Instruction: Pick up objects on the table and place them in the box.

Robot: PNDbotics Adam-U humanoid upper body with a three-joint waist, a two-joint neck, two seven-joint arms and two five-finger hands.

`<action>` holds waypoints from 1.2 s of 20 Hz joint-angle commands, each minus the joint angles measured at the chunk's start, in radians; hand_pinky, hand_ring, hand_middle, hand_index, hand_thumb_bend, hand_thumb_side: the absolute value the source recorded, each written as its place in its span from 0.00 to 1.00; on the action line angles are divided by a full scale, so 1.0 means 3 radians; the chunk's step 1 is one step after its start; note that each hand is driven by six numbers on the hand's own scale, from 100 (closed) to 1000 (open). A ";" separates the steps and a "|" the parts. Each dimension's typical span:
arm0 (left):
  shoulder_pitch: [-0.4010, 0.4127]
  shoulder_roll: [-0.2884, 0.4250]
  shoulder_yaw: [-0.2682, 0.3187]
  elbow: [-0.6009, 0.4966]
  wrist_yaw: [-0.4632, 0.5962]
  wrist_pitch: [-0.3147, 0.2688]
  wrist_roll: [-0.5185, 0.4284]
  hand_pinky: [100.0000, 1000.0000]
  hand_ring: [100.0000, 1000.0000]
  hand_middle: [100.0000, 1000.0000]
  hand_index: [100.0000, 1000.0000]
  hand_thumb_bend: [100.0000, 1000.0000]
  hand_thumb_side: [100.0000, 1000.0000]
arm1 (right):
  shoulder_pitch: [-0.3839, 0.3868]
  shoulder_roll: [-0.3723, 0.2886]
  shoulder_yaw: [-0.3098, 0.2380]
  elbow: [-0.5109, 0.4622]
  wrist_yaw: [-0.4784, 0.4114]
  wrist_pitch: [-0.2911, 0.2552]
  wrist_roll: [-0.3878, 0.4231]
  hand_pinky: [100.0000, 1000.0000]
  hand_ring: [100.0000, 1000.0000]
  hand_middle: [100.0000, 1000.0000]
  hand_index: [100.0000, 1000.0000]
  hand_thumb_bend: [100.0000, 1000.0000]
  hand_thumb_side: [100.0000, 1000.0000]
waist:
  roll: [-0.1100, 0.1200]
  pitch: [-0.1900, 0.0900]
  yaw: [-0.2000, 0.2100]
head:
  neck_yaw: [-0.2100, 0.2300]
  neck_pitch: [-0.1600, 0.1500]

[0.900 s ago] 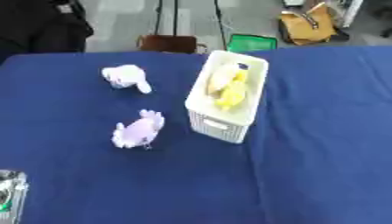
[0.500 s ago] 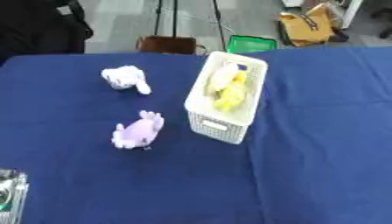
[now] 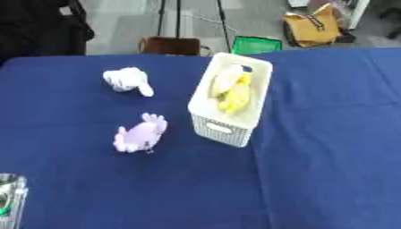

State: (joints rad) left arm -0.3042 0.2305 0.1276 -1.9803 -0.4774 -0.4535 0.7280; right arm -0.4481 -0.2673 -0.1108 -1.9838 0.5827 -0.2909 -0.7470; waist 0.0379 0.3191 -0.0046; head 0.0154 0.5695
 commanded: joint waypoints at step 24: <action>-0.0480 0.2043 -0.0549 0.0024 -0.0693 0.1994 -0.2768 0.85 0.90 0.91 0.98 0.02 0.89 | 0.0037 -0.0023 0.0035 -0.0054 -0.0068 -0.0018 0.0070 0.80 0.74 0.62 0.72 0.00 0.94 | 0.0055 -0.0127 -0.0022 | 0.0095 0.0022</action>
State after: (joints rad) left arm -0.4353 0.7979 -0.0391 -1.9684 -0.6719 0.1467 -0.0794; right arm -0.4306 -0.2667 -0.1029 -1.9838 0.5692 -0.2959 -0.7303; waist 0.0546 0.3061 -0.0120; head 0.0419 0.5714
